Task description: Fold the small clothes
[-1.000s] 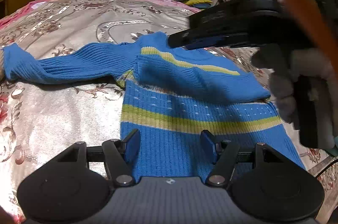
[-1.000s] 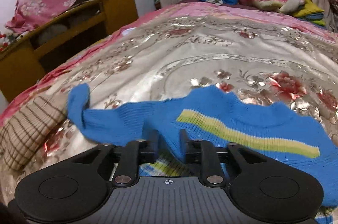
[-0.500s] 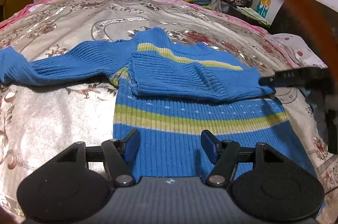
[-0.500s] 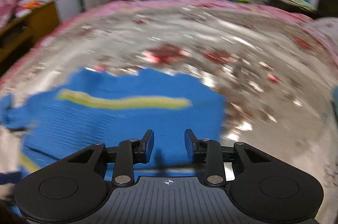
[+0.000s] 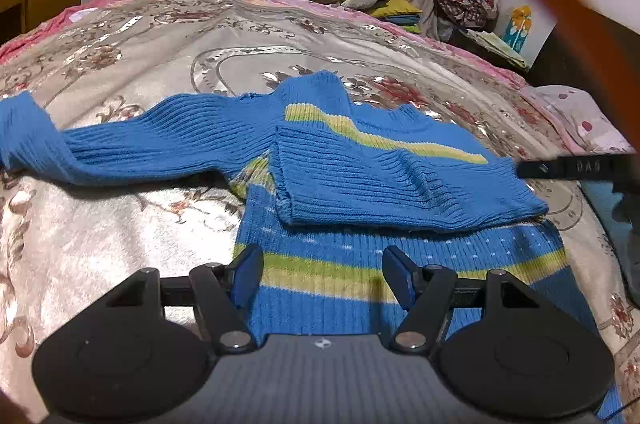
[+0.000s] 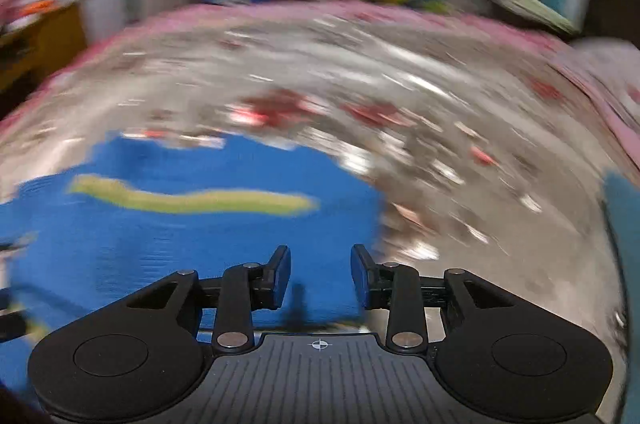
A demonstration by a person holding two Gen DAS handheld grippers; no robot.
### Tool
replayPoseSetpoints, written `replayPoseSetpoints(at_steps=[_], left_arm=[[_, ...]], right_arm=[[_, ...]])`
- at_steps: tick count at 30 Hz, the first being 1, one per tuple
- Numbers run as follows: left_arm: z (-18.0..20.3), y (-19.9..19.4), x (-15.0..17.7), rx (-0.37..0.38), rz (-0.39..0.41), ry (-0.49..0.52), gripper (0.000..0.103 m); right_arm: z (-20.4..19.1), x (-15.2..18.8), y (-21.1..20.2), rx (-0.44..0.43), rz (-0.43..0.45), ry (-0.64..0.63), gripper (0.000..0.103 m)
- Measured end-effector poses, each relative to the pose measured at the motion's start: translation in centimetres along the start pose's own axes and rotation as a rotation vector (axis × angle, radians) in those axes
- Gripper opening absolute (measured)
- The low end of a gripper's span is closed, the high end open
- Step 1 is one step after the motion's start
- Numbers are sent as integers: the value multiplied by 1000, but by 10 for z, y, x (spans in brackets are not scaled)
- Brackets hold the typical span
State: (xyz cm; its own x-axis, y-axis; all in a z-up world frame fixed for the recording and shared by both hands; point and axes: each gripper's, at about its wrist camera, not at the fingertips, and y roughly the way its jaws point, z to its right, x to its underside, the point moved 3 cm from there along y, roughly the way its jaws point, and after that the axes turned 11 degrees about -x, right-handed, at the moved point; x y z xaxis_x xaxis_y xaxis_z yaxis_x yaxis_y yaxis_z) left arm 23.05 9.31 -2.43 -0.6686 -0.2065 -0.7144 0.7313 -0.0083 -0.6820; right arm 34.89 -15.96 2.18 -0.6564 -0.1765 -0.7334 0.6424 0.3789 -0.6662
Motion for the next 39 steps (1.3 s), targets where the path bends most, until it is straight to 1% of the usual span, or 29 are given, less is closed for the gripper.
replayPoseSetpoints(at_steps=[2, 4, 6, 8, 12, 15, 17, 21, 24, 25, 26, 29, 33, 35, 37, 39], left_arm=[[-1, -2, 1, 4, 6, 7, 70], [-1, -5, 3, 2, 16, 27, 71], [-2, -7, 4, -2, 24, 44, 71], [-4, -8, 4, 8, 22, 44, 71], [-6, -8, 4, 29, 20, 37, 71], [-7, -8, 3, 35, 24, 39, 71], [-8, -7, 4, 40, 25, 39, 71], [-6, -6, 5, 37, 30, 55, 71], [-5, -7, 5, 38, 33, 61, 71], [-5, -7, 5, 40, 35, 60, 71], [-6, -8, 5, 42, 36, 58, 71], [-8, -9, 4, 45, 39, 48, 71], [-9, -11, 4, 43, 46, 41, 71], [-9, -11, 4, 46, 46, 39, 71], [-8, -10, 4, 49, 41, 42, 71], [-7, -10, 5, 49, 38, 46, 71]], right_arm=[[-31, -7, 8, -108, -10, -44, 33], [-60, -13, 23, -192, -32, -103, 33], [-86, -18, 40, -243, -53, -172, 33], [-105, -23, 58, -274, -80, -237, 33], [-120, -32, 87, -322, -127, -301, 33], [-122, -36, 99, -401, -168, -286, 33], [-124, -36, 105, -430, -184, -298, 33], [-132, -35, 118, -456, -226, -339, 33], [-137, -34, 124, -438, -243, -351, 33], [-137, -34, 123, -437, -242, -340, 26], [-137, -35, 122, -437, -241, -327, 12], [-132, -40, 116, -427, -231, -286, 6], [-125, -51, 110, -387, -171, -233, 5], [-120, -58, 109, -383, -145, -194, 5], [-118, -60, 115, -376, -145, -172, 6], [-119, -58, 125, -342, -151, -168, 6]])
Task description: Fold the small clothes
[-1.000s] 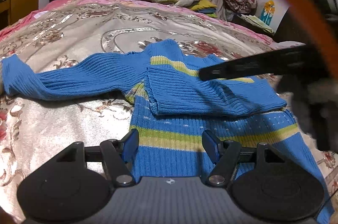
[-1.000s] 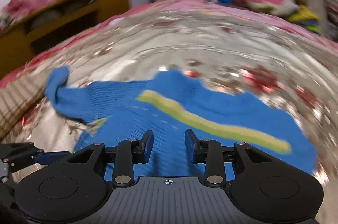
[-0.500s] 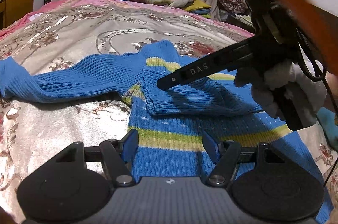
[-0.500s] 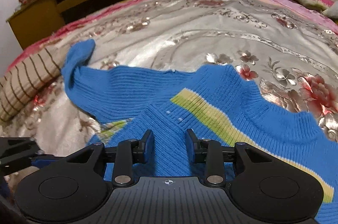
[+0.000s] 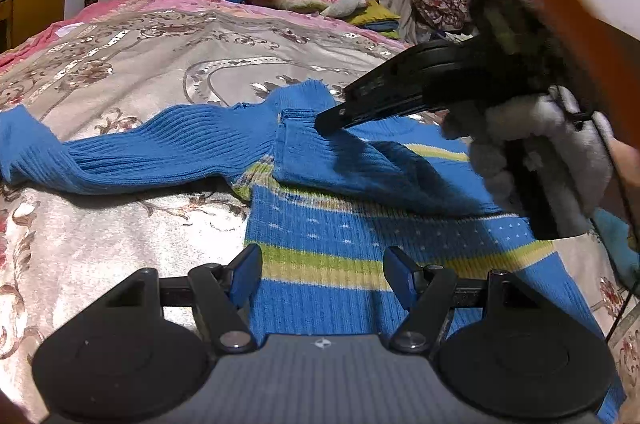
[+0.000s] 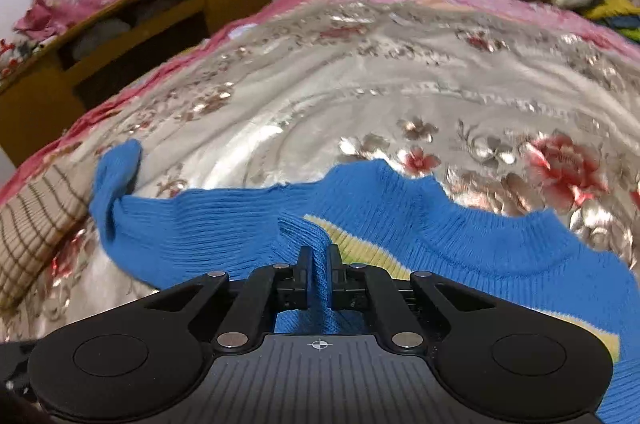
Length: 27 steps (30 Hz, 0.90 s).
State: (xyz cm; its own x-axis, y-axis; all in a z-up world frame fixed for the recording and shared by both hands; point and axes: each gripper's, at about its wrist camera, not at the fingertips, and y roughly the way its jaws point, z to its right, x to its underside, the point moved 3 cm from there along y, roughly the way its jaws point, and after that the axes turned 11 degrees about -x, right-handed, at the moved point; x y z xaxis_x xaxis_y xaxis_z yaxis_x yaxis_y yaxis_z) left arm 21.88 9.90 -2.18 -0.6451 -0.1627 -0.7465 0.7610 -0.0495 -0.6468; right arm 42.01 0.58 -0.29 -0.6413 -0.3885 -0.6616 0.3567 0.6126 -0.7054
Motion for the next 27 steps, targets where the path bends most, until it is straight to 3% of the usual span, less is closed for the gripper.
replayPoseSetpoints(at_steps=[5, 11, 13, 20, 23, 27], left_arm=[[2, -3, -1, 12, 11, 5, 72], [2, -6, -1, 18, 21, 0, 72], [2, -7, -1, 18, 30, 1, 72], [5, -8, -3, 11, 54, 7, 72], [8, -5, -2, 1, 56, 21, 72], [8, 1, 0, -5, 34, 22, 72]], right_arm=[[3, 0, 8, -1, 16, 48, 13], [9, 4, -36, 16, 111, 77, 15], [24, 13, -55, 63, 137, 109, 15], [97, 72, -100, 353, 147, 247, 18], [120, 88, -103, 456, 114, 237, 15], [140, 95, -113, 515, 147, 290, 19]])
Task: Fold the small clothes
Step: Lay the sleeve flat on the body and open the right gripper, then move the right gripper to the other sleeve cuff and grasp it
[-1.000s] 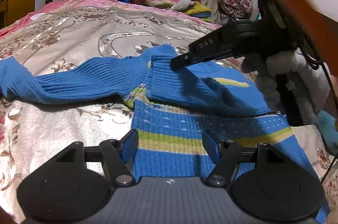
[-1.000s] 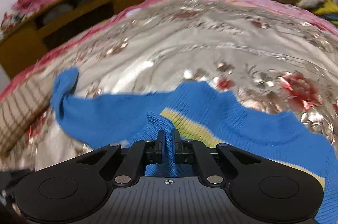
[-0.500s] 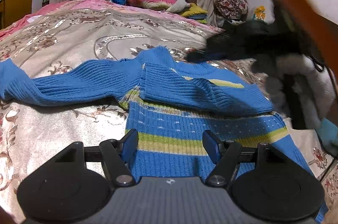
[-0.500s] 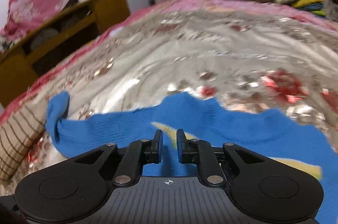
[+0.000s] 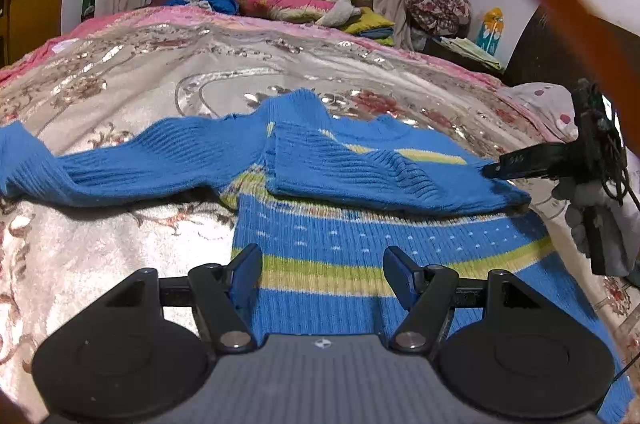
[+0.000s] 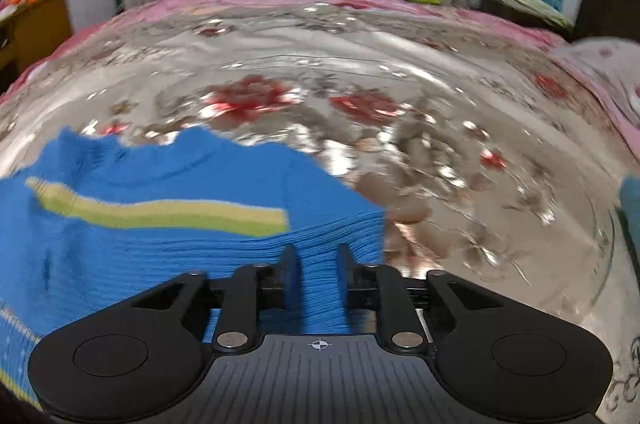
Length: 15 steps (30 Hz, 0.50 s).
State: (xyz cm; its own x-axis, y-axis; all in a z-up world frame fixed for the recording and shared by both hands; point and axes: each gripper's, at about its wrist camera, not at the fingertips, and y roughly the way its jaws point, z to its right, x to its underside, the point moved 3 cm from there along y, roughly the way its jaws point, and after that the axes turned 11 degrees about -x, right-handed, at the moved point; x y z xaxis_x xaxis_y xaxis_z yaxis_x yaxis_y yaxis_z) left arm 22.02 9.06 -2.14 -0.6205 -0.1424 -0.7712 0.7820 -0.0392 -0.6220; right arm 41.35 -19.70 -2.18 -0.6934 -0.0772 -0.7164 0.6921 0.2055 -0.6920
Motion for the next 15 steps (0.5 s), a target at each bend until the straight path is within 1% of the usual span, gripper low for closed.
replayPoseSetpoints(at_steps=[2, 4, 7, 8, 10, 13, 15], left_arm=[[0, 1, 0, 1, -2, 3, 72], [1, 0, 0, -2, 3, 7, 72], [-1, -3, -1, -2, 10, -3, 72], [-2, -4, -1, -4, 13, -5, 72], [-4, -5, -2, -13, 16, -8, 72], [-7, -5, -2, -19, 13, -22, 72], [-9, -7, -1, -27, 13, -23, 72]], right_arm=[[6, -1, -1, 2, -6, 23, 19], [3, -2, -5, -2, -4, 16, 20], [-15, -4, -17, 3, 44, -27, 20], [-25, -4, -22, -9, 59, -46, 22], [-46, -5, -30, -69, 69, -86, 24], [-91, 2, -38, -206, 66, -165, 24], [-120, 9, -36, -293, 46, -202, 24]])
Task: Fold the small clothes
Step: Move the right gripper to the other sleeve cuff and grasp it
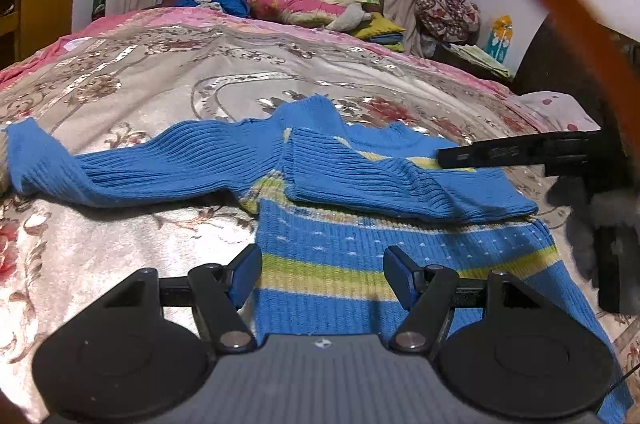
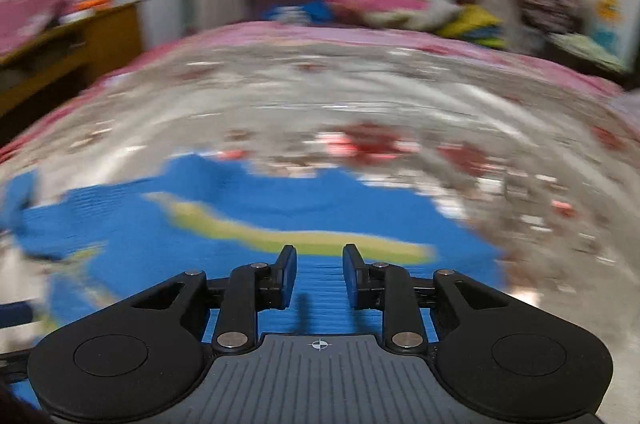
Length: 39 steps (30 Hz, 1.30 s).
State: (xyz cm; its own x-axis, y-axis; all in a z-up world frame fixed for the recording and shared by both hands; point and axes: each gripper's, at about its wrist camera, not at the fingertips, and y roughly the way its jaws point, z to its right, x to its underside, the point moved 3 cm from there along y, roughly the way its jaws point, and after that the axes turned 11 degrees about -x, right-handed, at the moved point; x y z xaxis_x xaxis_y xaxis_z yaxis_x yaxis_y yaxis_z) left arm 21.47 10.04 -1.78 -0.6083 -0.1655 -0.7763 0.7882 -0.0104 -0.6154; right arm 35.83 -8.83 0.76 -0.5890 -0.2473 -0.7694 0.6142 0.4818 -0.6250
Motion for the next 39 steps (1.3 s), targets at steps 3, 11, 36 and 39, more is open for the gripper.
replayPoseSetpoints(at_steps=[3, 11, 36, 39], left_arm=[[-4, -3, 1, -6, 5, 2, 72], [-20, -8, -2, -9, 12, -37, 72], [-103, -1, -22, -210, 42, -264, 72], [-108, 2, -23, -232, 45, -267, 72]], right_arm=[[-33, 4, 22, -89, -43, -45, 25], [-73, 1, 46, -205, -122, -83, 29], [-185, -77, 74, -404, -185, -173, 30], [-204, -86, 91, -438, -206, -184, 31]])
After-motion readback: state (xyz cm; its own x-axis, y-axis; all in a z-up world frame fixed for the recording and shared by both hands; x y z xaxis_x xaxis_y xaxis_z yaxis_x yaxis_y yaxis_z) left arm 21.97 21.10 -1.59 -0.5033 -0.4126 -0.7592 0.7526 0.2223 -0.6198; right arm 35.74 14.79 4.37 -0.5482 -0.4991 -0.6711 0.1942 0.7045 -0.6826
